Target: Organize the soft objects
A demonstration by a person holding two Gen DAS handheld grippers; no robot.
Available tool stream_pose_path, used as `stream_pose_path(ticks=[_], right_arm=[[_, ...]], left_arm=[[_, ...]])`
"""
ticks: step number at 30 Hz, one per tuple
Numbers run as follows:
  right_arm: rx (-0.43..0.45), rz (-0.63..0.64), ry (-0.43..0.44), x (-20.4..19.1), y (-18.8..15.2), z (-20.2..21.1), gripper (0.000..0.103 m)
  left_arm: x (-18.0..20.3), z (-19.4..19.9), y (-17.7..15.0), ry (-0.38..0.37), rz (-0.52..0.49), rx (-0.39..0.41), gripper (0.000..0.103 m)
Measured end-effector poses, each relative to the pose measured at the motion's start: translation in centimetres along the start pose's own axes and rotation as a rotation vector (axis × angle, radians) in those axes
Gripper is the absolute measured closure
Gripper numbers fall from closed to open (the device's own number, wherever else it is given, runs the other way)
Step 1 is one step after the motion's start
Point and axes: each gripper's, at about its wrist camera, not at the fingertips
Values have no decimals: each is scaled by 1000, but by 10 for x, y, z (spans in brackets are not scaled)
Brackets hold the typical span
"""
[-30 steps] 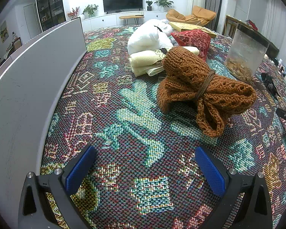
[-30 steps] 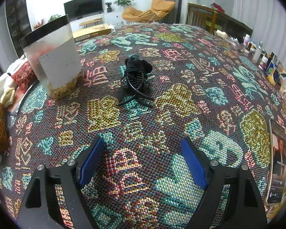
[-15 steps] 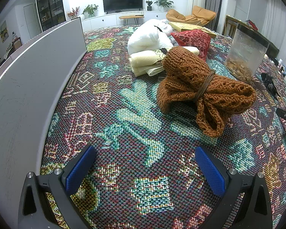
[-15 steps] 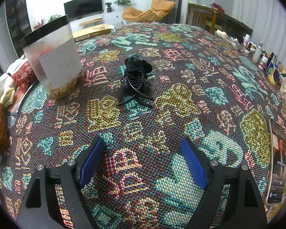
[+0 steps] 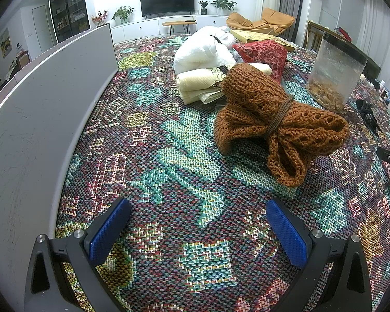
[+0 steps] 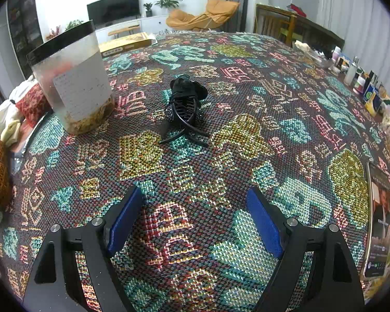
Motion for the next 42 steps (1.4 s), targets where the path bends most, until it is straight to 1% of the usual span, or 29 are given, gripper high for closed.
stream_pose_path(ticks=[28,29,30,31,32,33,34,36,37,39,40,41,42], right_arm=[[0,-1,1,0,0,0,18],[1,-2,1,0,0,0,18],[1,-2,0,1,0,0,18],[1,-2,0,0,0,0,18],[1,-2,0,0,0,0,18],[1,-2,0,1,0,0,18],[1,-3,1,0,0,0,18],[1,-2,-1,1,0,0,18],[1,-2,0,0,0,1,18],[1,-2,0,-1,-1,1,18],[1,-2,0,-1,-1,1,18],[1,-3,1,0,-1,1,18],[1,-6,10,1,-1,1,18]], left_arm=[[-1,0,-1,1,0,0,0],[2,-2,3,-1,-2,-3,0],[1,-1,4,-14,-14,-17,0],[0,1,5,-41,-26,-35,0],[-1,5,7,-116,-21,-47,1],[-5,12,8,-198,2,-40,1],[-7,18,9,-256,26,-24,1],[-9,28,16,-333,70,13,0],[-7,30,23,-363,87,18,0],[1,23,39,-404,94,-19,0],[7,17,47,-405,88,-40,0],[12,9,55,-379,80,-61,0],[16,2,62,-337,80,-74,0]])
Point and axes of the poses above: each gripper's, at about its wrist camera, not at the fingertips, and z roughly against the way its jaws point, x to its right, y to its top, and after that the axes turned 9 degrees about -x, right-handed
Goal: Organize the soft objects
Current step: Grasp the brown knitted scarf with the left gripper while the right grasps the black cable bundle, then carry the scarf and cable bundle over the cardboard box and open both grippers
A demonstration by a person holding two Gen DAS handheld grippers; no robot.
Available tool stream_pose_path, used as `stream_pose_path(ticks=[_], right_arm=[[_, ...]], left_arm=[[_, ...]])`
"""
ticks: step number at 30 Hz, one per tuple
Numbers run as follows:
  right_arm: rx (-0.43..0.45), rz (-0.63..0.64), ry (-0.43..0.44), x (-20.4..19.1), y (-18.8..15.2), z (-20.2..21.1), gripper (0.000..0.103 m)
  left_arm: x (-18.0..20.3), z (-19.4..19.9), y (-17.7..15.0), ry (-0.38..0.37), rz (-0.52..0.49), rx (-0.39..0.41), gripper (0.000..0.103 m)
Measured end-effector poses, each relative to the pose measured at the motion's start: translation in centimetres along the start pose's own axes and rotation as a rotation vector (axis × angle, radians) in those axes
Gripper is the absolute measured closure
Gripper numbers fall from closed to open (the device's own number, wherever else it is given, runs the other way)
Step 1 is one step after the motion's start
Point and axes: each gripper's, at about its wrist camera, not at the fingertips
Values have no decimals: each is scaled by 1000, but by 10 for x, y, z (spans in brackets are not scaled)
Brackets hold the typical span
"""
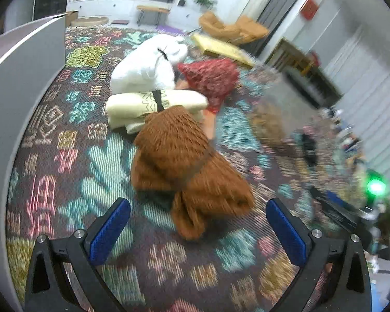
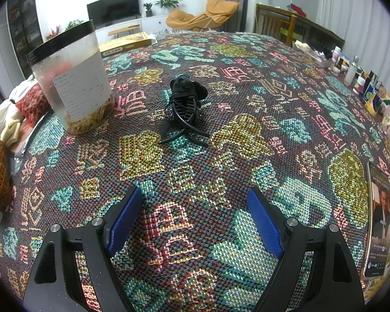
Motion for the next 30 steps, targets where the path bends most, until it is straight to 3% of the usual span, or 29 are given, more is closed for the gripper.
stream_pose_path(ticks=[1,4,7,11,14,15,16,17,20,25,30], right_arm=[[-6,3,22,0,1,0,17],[4,-44,207,25,15,14,19],[42,-152,186,54,49,21,18],[-102,-196,220,59,99,-16,19],[-184,-135,231,33,113,-43,22],[-205,-95,204,20,114,-52,28],[-229,-67,165,12,113,-56,53],[-207,-26,87,5,112,-54,63],[-189,-53,93,10,110,-45,63],[-63,-85,92,26,122,7,63],[46,51,150,-23,149,81,63]], left_arm=[[0,-8,7,44,13,-13,0],[-8,-20,16,4,76,-52,1],[-11,-18,20,-29,77,-24,21],[-2,-11,17,-66,48,-21,48],[0,-4,12,-69,29,-24,49],[-1,-1,9,-74,26,-24,49],[-2,2,6,-76,26,-24,49],[-4,5,3,-77,27,-19,49],[-9,19,-5,-98,36,7,49],[-21,54,-13,-156,77,66,49],[-40,129,-20,-198,104,158,49]])
Point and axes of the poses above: each gripper's, at about its wrist camera, not at the fingertips, and z roughly against the way its jaws point, x to its right, y to its top, and after that the axes turned 9 degrees about -x, right-handed
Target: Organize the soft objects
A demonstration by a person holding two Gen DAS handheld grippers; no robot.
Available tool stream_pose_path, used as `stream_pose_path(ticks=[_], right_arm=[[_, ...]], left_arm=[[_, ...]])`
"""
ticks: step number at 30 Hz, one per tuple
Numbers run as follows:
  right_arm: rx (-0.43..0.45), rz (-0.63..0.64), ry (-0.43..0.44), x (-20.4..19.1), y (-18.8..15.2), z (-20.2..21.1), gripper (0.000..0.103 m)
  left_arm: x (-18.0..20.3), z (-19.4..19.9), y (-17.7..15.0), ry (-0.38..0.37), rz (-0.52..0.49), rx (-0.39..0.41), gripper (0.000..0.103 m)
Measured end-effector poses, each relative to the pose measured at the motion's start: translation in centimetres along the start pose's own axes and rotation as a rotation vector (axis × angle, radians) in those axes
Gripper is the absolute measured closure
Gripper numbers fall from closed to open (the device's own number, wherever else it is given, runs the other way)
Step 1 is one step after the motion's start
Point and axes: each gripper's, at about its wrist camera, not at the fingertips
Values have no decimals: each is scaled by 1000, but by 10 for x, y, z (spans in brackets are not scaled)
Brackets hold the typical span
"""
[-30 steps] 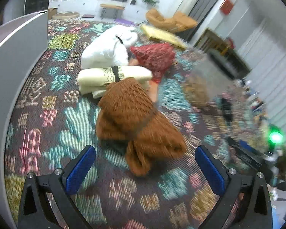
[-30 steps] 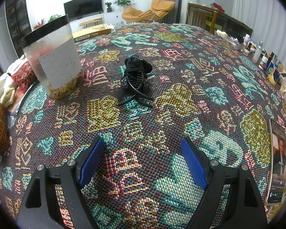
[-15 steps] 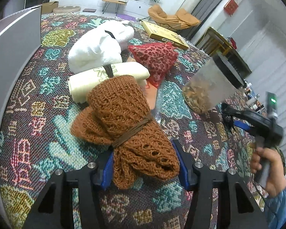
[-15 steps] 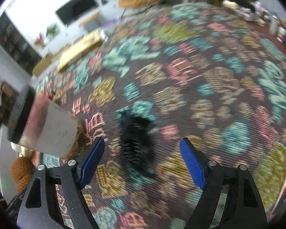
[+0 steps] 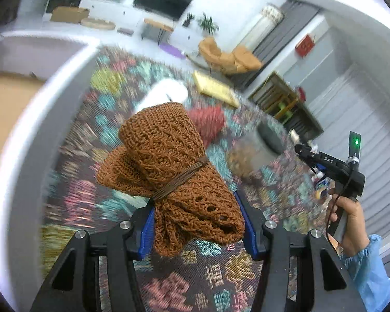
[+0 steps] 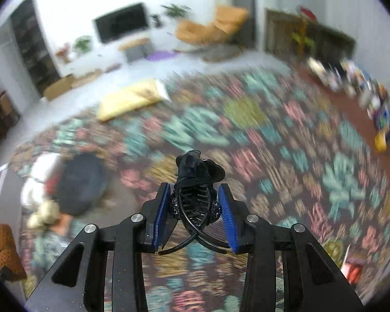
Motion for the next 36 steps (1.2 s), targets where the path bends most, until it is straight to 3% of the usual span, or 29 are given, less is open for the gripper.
stream_pose_path(ticks=[3,5,9,12,14,15,16,19,21,25,27,29,33,36], right_arm=[[35,127,94,-73,1,33,63],[28,201,226,-135,-8,53,63],[-34,336,511,-255,-43,82,63],[-102,417,673,-331,-77,93,62],[-145,453,761,-368,-95,90,50],[-174,468,787,-380,-101,87,23],[-187,474,791,-390,-109,84,21],[-148,477,758,-386,-119,81,21],[-93,465,682,-361,-119,75,21],[2,441,404,-291,-128,43,21],[4,414,214,-244,-144,9,21],[-22,368,107,-205,-152,-15,21],[-50,223,-28,-132,-167,-51,21],[-42,136,-98,-102,-172,-58,21]], left_arm=[[-15,58,1,61,-9,69,49],[-35,96,-3,139,-1,100,49],[-77,151,-19,339,32,134,48],[-110,177,-36,501,74,141,42],[-129,188,-47,604,107,149,21],[-137,192,-51,633,126,156,16],[-142,195,-57,652,145,167,13],[-147,206,-66,653,192,218,12],[-139,201,-67,628,192,237,11],[-101,179,-64,524,129,235,11],[-68,152,-60,450,59,201,11],[-30,123,-63,372,-27,150,10],[33,51,-81,283,-198,24,3],[50,-20,-86,309,-271,-68,3]])
Point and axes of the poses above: each gripper's, at about its wrist camera, not at the fingertips, and z roughly against the way its jaws point, x to its right, y to its top, and after that the axes turned 9 degrees about -x, right-handed
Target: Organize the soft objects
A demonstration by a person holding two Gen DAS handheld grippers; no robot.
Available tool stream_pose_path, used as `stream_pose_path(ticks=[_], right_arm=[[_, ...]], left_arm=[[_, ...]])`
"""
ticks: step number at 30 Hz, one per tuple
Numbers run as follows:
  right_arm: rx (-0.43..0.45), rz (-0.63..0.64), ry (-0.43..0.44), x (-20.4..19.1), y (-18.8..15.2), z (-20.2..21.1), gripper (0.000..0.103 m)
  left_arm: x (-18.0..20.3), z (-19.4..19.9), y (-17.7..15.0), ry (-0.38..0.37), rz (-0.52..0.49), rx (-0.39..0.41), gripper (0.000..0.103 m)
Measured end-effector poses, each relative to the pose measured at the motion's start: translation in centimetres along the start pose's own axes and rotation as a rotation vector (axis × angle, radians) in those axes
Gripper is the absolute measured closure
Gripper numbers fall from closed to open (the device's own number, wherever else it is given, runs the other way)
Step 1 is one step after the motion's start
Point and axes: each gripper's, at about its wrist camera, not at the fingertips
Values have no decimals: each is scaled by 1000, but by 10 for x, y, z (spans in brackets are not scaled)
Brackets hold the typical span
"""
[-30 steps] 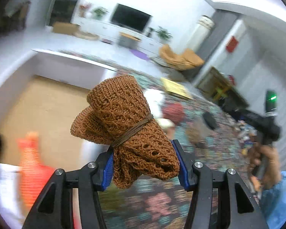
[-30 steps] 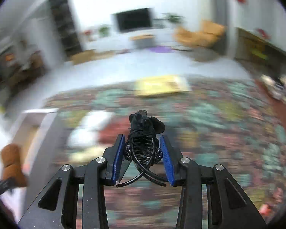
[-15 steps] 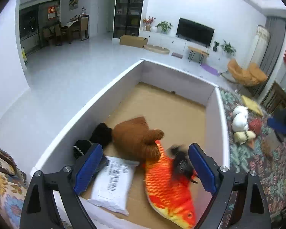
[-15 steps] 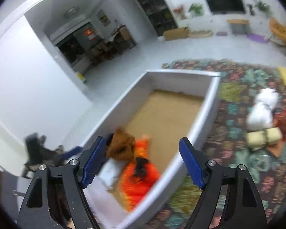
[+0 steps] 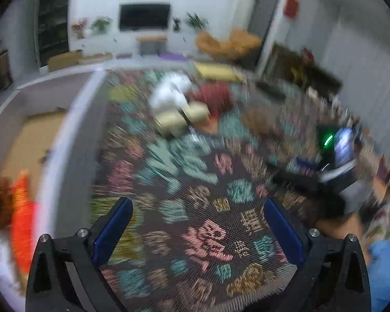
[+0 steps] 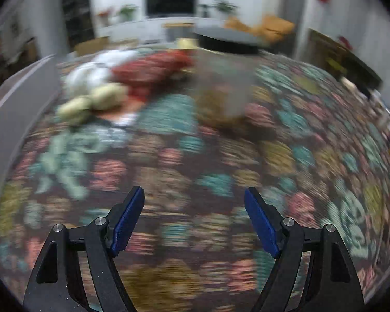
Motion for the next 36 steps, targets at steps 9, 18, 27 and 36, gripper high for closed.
stream_pose_path(ticks=[9,18,27,36], right_arm=[[-18,-67,-5,29,-13,-11,18],[-19,-73,-4,32,-10,-15,17],[-19,-74,-1,32,-11,-14,17],[-18,-75,-1,32,-11,-14,17]], left_arm=[[-21,-104,27,125,47,-52,3],[-21,-120,25,186,2,-52,0],[-22,-121,27,185,6,-50,0],[-21,-121,27,185,6,-50,0]])
Point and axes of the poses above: each gripper's, at about its wrist camera, not at the fingertips, and z roughly against the way its jaws point, x to its right, y to its top, and after that the axes turned 9 degrees about -x, right-handed
